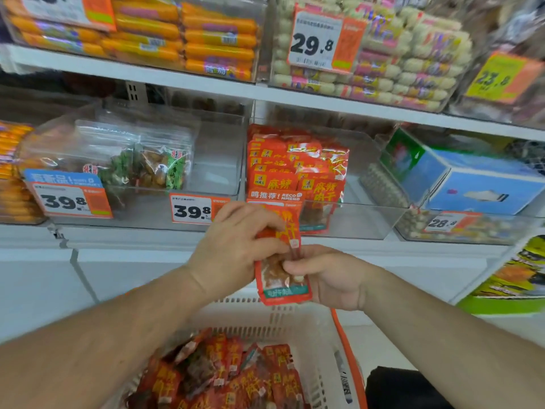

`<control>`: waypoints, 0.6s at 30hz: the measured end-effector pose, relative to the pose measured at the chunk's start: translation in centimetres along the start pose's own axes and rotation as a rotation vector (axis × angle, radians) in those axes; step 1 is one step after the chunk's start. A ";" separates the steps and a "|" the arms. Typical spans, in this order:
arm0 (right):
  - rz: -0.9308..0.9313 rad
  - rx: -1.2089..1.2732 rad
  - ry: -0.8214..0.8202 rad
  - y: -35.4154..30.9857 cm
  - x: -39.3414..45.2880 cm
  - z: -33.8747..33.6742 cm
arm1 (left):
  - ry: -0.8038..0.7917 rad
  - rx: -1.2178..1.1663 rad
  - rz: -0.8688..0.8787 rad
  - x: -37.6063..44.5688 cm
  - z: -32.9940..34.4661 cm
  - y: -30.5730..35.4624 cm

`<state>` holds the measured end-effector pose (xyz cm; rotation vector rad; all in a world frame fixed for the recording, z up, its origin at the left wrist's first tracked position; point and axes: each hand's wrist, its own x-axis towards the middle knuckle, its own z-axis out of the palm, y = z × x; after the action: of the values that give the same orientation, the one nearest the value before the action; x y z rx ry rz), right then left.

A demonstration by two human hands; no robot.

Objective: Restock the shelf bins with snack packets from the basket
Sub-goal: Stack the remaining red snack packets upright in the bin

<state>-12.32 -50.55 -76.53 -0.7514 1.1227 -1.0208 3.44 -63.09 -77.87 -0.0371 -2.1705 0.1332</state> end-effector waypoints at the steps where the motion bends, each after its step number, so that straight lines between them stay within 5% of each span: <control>1: -0.045 0.013 0.022 -0.4 0.0 -0.2 | 0.021 0.030 -0.045 0.7 0.2 -0.4; 4: -0.233 -0.157 0.223 -1.8 -0.7 -1.3 | 0.031 0.136 -0.255 3.1 0.8 -1.8; 10: -0.613 -0.543 0.668 -6.6 -3.8 -4.5 | -0.253 0.054 -0.782 6.2 2.4 -4.0; 18: -0.595 -0.717 0.958 -10.4 -2.0 -11.8 | -0.260 0.093 -0.828 6.1 6.2 -5.4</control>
<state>-26.60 -52.48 -69.94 -1.2604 2.2422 -1.5685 -4.97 -68.46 -75.76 0.9626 -2.2540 -0.2501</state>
